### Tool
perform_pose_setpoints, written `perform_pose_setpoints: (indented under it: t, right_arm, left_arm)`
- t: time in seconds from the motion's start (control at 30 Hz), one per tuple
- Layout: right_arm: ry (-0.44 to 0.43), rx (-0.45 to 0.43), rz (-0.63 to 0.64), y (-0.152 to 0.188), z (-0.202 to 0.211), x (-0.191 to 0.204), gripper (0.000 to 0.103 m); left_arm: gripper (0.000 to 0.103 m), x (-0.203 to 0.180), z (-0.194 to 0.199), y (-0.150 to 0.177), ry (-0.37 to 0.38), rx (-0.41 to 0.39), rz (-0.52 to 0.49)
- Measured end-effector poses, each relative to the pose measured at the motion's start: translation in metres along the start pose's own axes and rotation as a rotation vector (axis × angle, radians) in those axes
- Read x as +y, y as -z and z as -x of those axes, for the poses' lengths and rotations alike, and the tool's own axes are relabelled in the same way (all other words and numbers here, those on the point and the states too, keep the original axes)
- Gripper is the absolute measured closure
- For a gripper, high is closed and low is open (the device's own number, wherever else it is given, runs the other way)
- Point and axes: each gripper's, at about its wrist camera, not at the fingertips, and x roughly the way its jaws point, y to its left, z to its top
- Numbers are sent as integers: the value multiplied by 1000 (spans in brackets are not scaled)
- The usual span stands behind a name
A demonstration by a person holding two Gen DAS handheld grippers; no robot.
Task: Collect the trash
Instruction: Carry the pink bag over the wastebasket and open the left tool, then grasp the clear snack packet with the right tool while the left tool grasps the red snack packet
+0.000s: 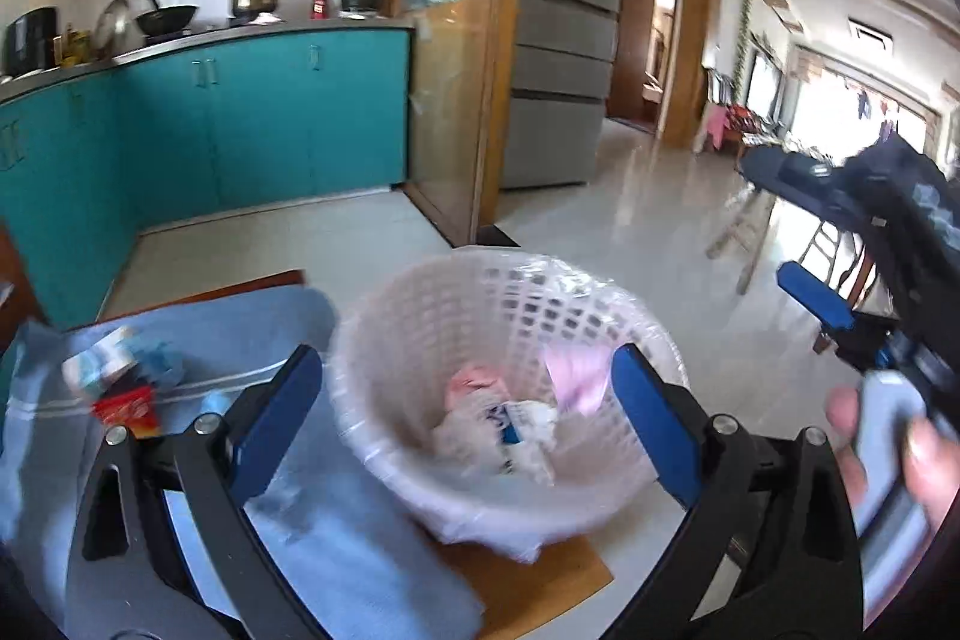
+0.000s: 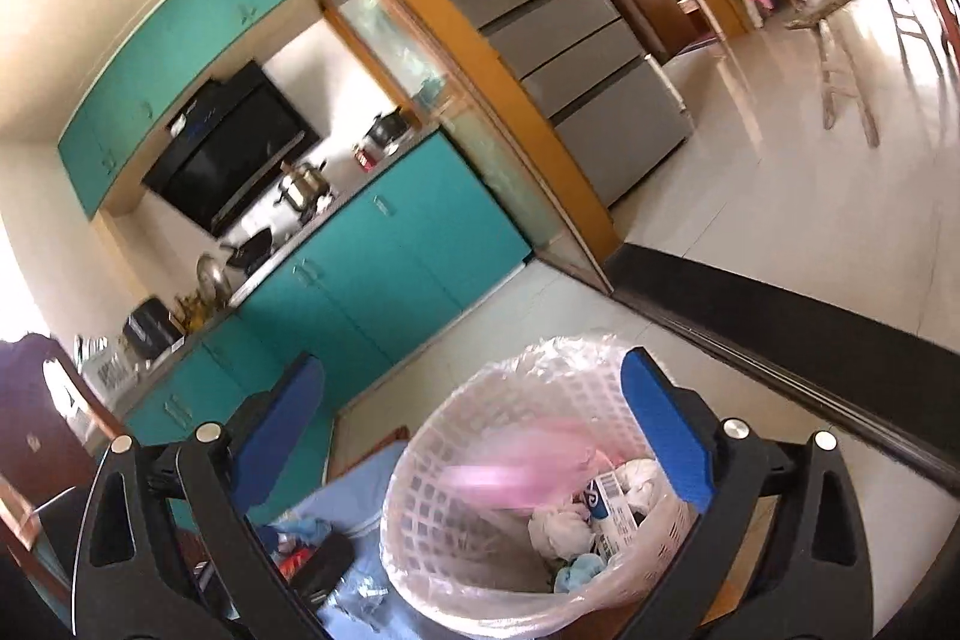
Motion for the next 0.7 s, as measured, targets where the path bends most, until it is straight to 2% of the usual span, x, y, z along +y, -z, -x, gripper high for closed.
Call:
perform_pose_setpoints:
  t: [0.1, 0.2, 0.4, 0.47, 0.53, 0.6, 0.7]
  right_arm:
    - [-18, 39, 55, 8, -4, 13, 6]
    - [-50, 78, 128, 19, -8, 33, 6]
    - [-137, 175, 343, 66, -9, 92, 6]
    - [-168, 213, 393, 84, -8, 110, 6]
    - [-185, 242, 442, 103, -5, 125, 6]
    - [-188, 272, 505, 124, -4, 141, 6]
    - [-189, 316, 558, 146, -5, 157, 6]
  left_arm:
    - [6, 35, 39, 20, -75, -19, -11]
    - [4, 81, 82, 39, -182, -43, 13]
    - [4, 170, 147, 73, -381, -83, 198]
    - [4, 192, 156, 88, -396, -90, 291]
    - [4, 203, 152, 97, -399, -41, 339]
    - [4, 208, 151, 104, -377, -25, 329]
    - [4, 206, 145, 109, -393, 8, 299]
